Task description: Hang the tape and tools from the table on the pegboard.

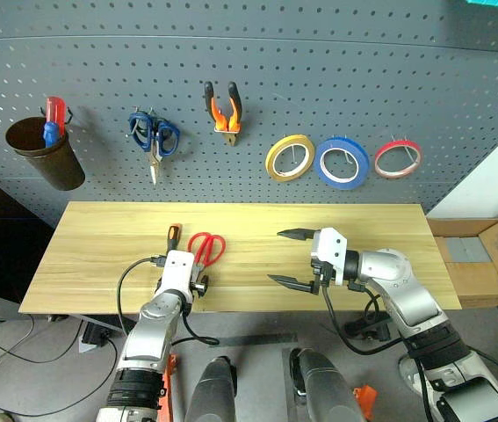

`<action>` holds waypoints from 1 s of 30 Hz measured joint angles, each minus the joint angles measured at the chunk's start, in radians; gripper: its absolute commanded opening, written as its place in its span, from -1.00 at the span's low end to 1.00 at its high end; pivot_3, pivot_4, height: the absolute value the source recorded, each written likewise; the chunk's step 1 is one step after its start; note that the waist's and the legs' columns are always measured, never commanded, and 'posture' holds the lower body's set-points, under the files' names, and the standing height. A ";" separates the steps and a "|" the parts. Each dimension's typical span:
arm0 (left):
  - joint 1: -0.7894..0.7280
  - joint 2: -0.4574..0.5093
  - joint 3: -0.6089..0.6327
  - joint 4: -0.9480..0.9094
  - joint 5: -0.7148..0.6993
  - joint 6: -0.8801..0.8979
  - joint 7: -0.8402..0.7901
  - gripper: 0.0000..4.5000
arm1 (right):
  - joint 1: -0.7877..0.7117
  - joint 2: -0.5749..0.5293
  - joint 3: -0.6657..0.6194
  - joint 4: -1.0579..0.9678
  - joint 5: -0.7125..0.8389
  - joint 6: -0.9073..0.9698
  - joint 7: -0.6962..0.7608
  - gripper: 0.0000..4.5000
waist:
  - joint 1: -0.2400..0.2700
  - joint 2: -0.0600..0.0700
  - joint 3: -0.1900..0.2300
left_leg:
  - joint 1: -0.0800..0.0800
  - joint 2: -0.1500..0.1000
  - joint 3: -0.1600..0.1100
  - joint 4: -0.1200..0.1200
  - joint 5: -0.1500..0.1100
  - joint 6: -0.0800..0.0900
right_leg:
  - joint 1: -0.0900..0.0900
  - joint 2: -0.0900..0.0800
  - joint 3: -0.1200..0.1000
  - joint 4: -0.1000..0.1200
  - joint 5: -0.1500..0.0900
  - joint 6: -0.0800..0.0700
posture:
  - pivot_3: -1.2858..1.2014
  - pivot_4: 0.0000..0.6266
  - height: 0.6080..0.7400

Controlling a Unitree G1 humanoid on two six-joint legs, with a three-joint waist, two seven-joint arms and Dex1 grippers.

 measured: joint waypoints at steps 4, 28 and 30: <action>-0.044 0.017 0.013 0.056 -0.028 0.000 -0.045 0.82 | 0.000 -0.001 0.000 0.000 0.000 0.000 0.000 1.00 | 0.000 0.000 0.000 | 0.000 0.000 0.000 0.000 0.000 0.000 | 0.000 0.000 0.000 0.000 0.000 0.000 | 0.02 -0.20 1.00; -0.047 0.054 0.021 0.072 -0.029 0.000 -0.033 -0.90 | -0.013 0.002 -0.010 0.024 0.001 0.003 -0.005 1.00 | -0.002 0.000 0.000 | 0.001 0.000 0.000 0.000 0.000 0.000 | 0.000 0.000 0.000 0.000 0.000 0.000 | 0.03 -0.22 1.00; -0.046 0.054 0.021 0.071 -0.029 -0.002 -0.033 -0.90 | -0.014 0.004 -0.010 0.025 0.001 0.003 -0.005 1.00 | -0.002 0.000 0.000 | 0.001 0.000 0.000 0.000 0.000 0.000 | 0.000 0.000 0.000 0.001 0.000 0.000 | 0.03 -0.23 1.00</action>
